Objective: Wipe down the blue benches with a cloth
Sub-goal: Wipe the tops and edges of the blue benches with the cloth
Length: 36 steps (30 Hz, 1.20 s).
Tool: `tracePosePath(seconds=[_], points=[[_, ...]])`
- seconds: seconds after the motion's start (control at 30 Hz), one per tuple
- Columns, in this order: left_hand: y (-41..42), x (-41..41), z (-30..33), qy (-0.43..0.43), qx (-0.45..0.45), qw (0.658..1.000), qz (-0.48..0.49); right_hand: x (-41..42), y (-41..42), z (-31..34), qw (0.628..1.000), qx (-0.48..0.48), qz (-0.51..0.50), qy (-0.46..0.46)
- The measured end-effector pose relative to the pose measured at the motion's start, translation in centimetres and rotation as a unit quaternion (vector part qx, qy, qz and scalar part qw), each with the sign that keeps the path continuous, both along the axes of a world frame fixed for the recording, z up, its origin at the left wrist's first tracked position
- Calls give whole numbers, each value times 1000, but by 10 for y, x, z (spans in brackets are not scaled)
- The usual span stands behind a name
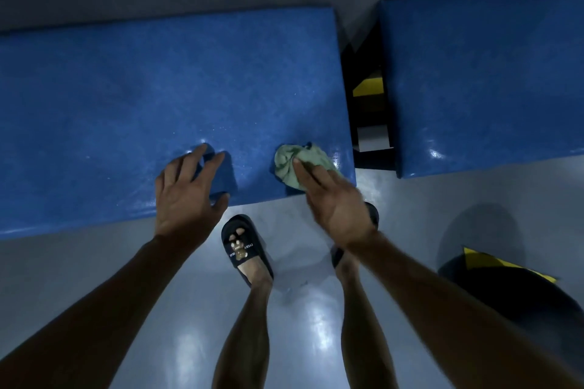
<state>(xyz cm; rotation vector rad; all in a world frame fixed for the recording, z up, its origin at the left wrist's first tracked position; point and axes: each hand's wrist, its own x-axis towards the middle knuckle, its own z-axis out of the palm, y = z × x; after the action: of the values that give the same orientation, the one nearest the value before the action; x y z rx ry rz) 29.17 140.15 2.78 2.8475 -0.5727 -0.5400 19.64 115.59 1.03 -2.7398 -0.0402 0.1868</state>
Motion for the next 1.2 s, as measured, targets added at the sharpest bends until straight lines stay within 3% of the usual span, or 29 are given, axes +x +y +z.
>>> tracePosePath(seconds=[0.07, 0.17, 0.37, 0.43, 0.6, 0.73, 0.8, 0.9, 1.03, 1.1, 1.2], points=[[0, 3, -1, -3, -3, 1000, -2, 3, -36, 0, 999, -4, -36, 17], [1, 4, -2, -4, -2, 1000, -1, -2, -72, -6, 977, 8, -212, 25], [1, 1, -8, -26, -25, 999, 10, -4, 4, -9, 917, 83, -390, 3], [1, 0, -9, -31, -34, 999, 13, -3, 30, -4, 932, 83, -353, -3], [5, 8, -6, -28, -33, 999, 3, 24, 102, 11, 987, 81, -128, 49], [6, 18, -2, -26, -24, 999, -12, 31, 58, 13, 998, 13, 55, 1], [7, 20, -3, -26, -25, 999, -11, 24, 13, 10, 1000, 4, 18, 3], [7, 19, -2, -31, -28, 999, -10, 12, -43, 9, 980, 28, -194, 33], [9, 16, -4, -34, -35, 999, -7, 5, -24, -4, 936, 45, -348, 29], [11, 16, -4, -36, -34, 999, -10, 10, 9, -5, 927, 55, -371, 3], [12, 19, -5, -28, -33, 999, -12, 20, 64, 1, 963, 65, -262, 1]])
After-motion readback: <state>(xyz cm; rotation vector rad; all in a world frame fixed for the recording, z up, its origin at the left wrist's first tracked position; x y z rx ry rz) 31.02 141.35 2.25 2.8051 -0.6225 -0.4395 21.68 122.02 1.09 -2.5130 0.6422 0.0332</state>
